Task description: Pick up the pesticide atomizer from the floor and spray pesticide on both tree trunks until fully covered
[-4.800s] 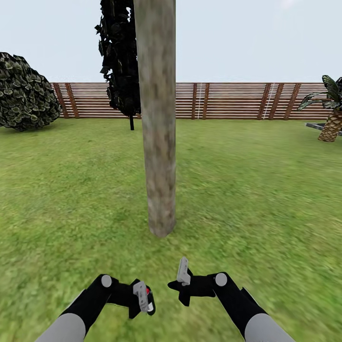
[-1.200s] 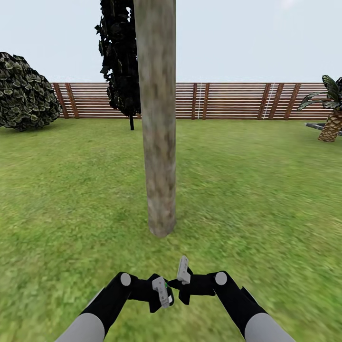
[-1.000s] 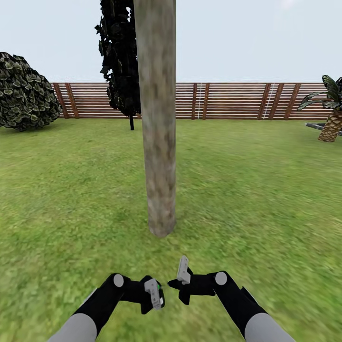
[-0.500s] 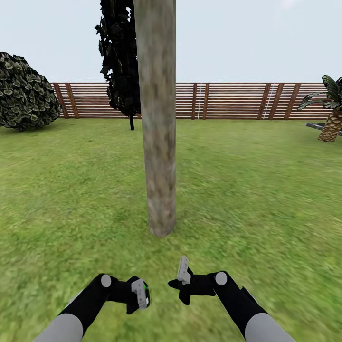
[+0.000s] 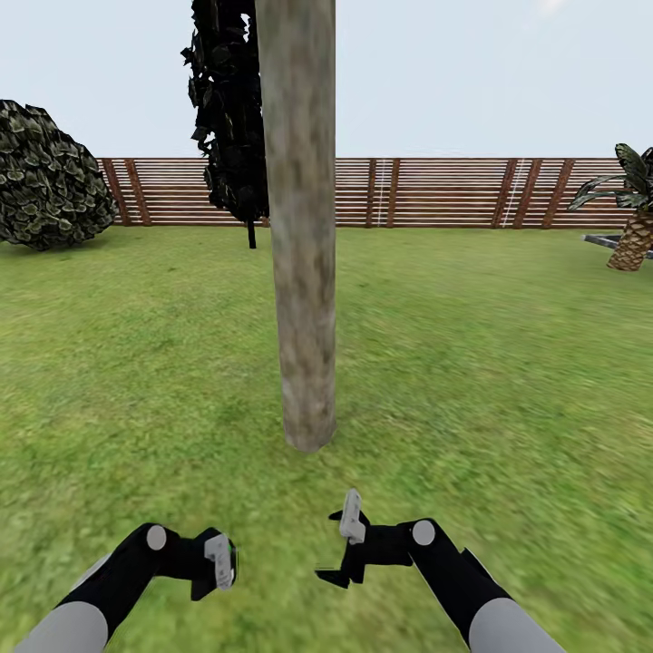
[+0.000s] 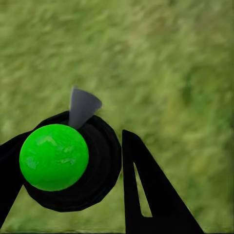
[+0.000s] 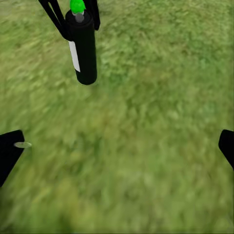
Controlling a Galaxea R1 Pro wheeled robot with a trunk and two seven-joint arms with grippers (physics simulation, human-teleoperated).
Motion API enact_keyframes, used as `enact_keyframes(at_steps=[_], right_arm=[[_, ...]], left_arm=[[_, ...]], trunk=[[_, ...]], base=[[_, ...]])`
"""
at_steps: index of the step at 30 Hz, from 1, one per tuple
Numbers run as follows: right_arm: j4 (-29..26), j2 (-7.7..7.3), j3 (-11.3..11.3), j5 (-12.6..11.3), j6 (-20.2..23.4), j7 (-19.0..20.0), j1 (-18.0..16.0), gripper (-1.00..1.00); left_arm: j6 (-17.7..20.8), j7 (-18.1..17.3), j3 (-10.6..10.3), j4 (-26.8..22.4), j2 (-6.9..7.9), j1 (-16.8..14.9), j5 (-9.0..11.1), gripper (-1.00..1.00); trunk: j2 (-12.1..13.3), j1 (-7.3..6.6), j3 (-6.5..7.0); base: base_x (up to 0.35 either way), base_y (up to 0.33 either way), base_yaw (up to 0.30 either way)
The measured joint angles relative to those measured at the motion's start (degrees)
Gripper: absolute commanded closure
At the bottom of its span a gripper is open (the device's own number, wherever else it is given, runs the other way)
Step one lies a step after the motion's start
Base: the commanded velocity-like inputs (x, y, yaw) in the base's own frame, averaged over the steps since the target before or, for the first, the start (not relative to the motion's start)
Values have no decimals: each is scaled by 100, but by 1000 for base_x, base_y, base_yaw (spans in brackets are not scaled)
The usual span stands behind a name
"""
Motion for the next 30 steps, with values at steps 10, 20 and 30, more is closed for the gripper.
enact_keyframes(at_steps=[10,20,30], right_arm=[[606,-789,-242,-55,-28,-2134,17,-100],[1990,-818,-2281,-87,-87,-6215,26,-100],[2155,-817,-3111,-83,-439,-6995,30,-100]], left_arm=[[643,1552,678,25,49,-9,75,100],[1643,3768,1560,530,-210,-57,1403,100],[2834,3911,1600,413,-395,-123,2394,100]], trunk=[[0,0,0],[0,0,0],[0,-3,0]], base=[[0,0,0],[0,0,0],[108,0,0]])
